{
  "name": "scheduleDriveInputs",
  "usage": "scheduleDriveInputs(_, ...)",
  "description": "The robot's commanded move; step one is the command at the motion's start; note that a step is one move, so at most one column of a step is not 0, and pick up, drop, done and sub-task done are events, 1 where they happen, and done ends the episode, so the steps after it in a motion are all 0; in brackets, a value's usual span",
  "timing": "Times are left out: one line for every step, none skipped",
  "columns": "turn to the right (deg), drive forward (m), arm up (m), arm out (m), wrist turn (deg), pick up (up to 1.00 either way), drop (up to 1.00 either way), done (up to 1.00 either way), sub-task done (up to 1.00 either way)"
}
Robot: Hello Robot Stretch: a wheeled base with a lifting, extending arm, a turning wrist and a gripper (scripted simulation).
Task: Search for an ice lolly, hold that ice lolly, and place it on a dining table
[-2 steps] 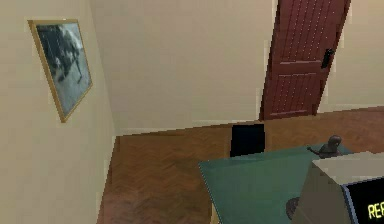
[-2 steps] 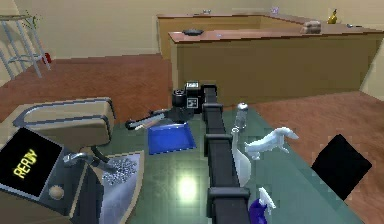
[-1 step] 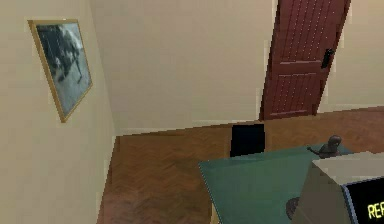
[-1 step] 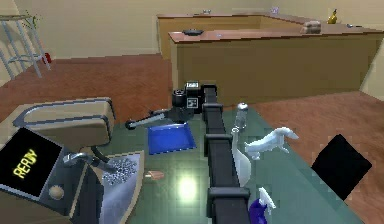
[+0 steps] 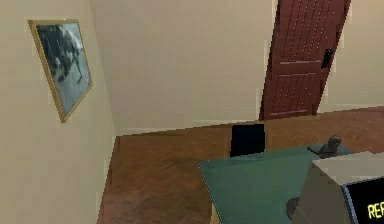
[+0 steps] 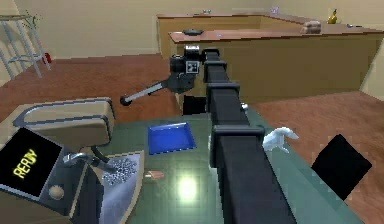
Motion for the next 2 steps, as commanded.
scheduleDriveInputs(0.0, 0.00, 0.00, -0.08, 0.0, 0.00, 0.00, 0.00, 0.00)
scheduleDriveInputs(0.0, 0.00, 0.00, 0.00, 0.0, 0.00, 0.00, 1.00, 0.00)
